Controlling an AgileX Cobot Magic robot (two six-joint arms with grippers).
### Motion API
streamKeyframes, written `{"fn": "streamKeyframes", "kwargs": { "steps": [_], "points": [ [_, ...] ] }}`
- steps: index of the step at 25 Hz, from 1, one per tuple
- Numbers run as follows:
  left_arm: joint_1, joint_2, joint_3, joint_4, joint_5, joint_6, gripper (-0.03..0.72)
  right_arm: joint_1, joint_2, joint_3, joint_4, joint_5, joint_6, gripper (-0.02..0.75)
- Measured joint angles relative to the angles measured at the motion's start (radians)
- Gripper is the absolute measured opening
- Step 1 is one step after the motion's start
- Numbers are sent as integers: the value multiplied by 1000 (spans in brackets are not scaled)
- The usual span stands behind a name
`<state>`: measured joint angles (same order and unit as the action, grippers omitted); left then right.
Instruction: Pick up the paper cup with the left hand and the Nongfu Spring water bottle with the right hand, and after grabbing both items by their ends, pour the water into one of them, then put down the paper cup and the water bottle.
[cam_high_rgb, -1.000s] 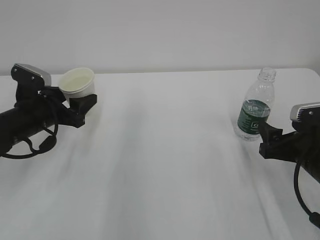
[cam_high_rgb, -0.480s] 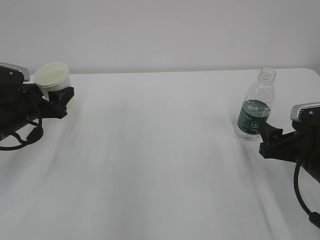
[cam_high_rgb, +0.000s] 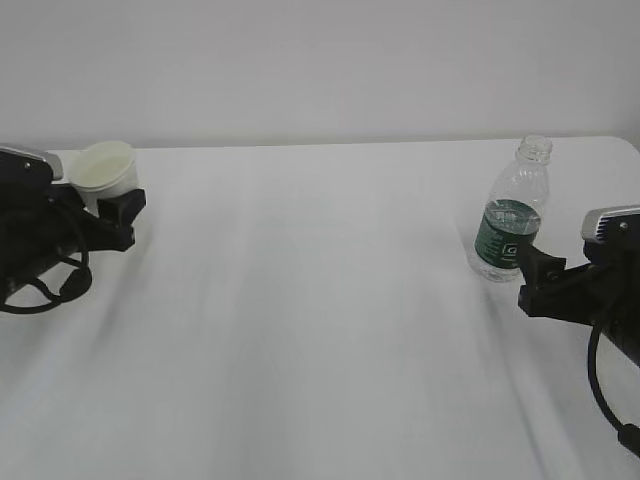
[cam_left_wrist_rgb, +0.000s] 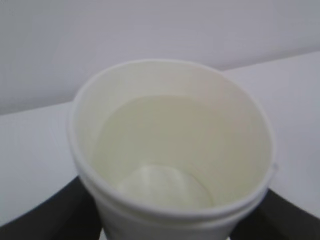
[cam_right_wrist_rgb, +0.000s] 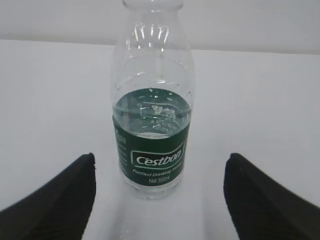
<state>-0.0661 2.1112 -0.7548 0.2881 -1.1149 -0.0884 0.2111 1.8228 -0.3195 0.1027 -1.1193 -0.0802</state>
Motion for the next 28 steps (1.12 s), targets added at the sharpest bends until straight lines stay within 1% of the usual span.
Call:
{"fn": "streamKeyframes", "kwargs": {
  "steps": [9,23,25,28],
  "points": [
    [0,88,0,-27,0,15,480,0,0,0,0,6,1,594],
    [0,99,0,-29,-12,19,486,0,0,26,0,2,2,594],
    [0,101,0,-29,-12,19,522,0,0,28,0,-1,2,593],
    [0,101,0,-35,-23,19,610,0,0,28,0,-4,2,593]
  ]
}}
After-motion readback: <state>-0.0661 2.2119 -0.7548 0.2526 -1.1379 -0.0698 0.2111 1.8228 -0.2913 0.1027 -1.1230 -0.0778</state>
